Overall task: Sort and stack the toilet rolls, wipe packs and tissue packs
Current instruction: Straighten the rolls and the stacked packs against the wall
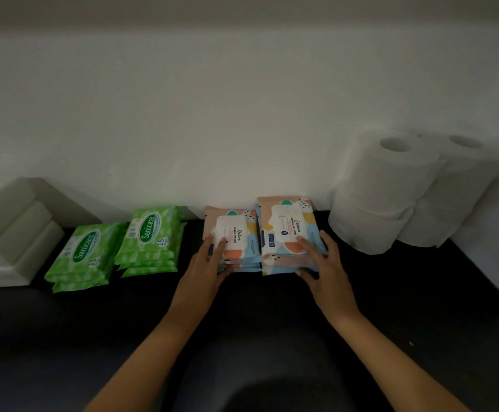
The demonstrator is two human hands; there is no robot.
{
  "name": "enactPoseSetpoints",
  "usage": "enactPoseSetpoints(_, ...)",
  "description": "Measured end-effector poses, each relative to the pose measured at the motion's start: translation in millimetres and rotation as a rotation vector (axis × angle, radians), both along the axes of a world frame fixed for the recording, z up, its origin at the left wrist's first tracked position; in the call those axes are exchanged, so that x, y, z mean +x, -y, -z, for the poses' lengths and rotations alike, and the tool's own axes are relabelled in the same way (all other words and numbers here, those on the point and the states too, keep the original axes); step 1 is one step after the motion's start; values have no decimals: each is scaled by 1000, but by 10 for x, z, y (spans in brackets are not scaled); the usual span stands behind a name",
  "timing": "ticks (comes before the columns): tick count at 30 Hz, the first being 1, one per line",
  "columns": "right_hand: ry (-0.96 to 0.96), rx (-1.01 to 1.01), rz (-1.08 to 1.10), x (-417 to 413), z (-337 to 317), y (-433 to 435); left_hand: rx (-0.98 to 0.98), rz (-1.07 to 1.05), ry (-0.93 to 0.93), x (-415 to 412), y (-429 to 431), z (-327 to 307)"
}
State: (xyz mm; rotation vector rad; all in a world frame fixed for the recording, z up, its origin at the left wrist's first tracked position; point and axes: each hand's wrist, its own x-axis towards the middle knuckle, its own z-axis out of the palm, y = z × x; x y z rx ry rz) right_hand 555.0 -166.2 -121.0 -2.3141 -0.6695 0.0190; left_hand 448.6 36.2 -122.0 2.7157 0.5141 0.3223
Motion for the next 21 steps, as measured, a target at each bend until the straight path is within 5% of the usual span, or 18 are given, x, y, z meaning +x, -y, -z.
enactPoseSetpoints(21,19,-69,13,-127,-379,63,80,-75,78,-264,181,-313)
